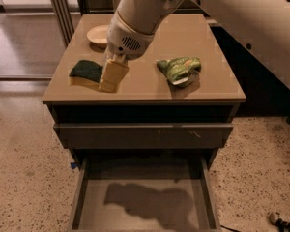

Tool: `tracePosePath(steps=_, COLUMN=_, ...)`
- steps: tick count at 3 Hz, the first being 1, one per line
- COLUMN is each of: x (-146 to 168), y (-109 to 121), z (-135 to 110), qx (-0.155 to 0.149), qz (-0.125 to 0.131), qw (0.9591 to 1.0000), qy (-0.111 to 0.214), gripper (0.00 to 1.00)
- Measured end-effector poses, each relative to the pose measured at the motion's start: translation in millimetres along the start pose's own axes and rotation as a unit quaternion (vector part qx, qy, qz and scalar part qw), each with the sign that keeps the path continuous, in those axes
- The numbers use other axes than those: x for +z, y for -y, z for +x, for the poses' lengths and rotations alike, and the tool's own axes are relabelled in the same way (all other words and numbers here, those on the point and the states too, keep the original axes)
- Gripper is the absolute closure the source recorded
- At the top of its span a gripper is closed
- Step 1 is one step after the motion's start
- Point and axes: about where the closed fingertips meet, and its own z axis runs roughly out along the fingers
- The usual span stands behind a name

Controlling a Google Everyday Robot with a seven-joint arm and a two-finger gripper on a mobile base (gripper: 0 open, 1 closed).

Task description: Place sponge into middle drawer

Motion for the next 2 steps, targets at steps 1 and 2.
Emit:
tracePosePath(steps=1, x=-1, y=-18, z=5, qx=-0.006, qz=-0.014, qw=0.9999, qy=-0.005, gripper=1.00)
tracePosePath(steps=2, x=13, y=-40, z=25, qx=-0.005, qz=-0.043, qw=0.9990, qy=-0.014, gripper=1.00)
